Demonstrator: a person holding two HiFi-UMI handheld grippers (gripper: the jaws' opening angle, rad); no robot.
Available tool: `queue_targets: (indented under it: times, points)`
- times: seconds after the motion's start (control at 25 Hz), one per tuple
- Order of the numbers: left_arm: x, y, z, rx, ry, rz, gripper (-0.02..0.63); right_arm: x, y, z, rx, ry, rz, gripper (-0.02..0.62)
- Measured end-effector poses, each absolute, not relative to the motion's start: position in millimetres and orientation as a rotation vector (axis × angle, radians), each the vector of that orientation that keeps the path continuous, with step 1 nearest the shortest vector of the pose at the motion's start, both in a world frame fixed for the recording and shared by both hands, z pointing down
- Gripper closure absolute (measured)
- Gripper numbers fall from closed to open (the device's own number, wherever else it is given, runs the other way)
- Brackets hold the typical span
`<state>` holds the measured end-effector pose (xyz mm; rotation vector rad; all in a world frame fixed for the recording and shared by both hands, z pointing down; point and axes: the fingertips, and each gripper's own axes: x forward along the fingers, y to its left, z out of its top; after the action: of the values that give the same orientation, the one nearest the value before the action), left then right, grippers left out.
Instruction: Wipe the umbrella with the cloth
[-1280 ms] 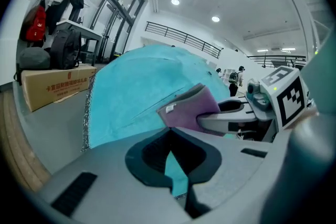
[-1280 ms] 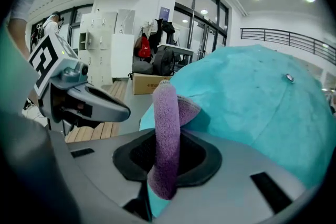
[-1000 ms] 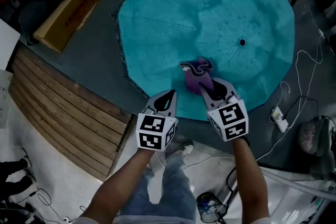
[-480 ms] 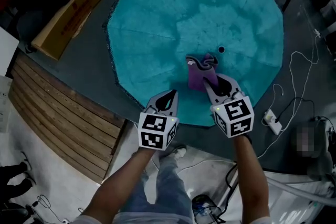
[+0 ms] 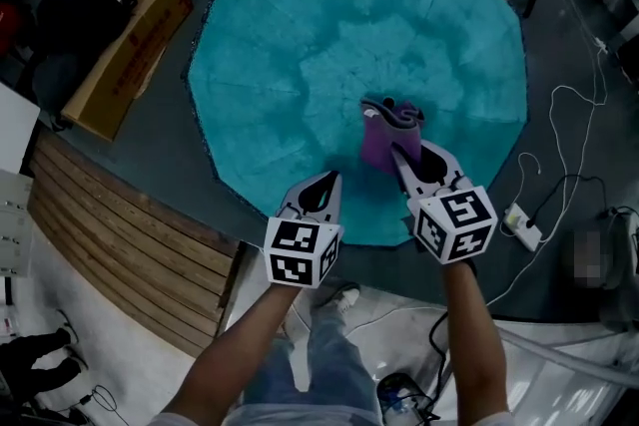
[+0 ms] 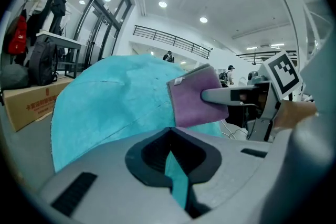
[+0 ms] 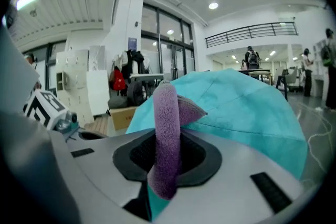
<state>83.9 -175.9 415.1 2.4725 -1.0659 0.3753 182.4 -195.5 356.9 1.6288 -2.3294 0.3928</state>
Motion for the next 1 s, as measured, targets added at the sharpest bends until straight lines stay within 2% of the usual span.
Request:
queue_targets:
  times: [0.16,0.52,1.0]
  points:
    - [89,-179,409,2.512,-1.039,0.394,0.601,186,-194,344,1.834,-2.483,0.580,0.517]
    - [84,-171,422,2.582,-0.958,0.469,0.601,186,-176,400,2.136,-2.474,0.975,0.517]
    - [89,-136,456,2.661,-0.798,0.501,0.601,168,-120,459,2.320,-2.423,1.087,0.517]
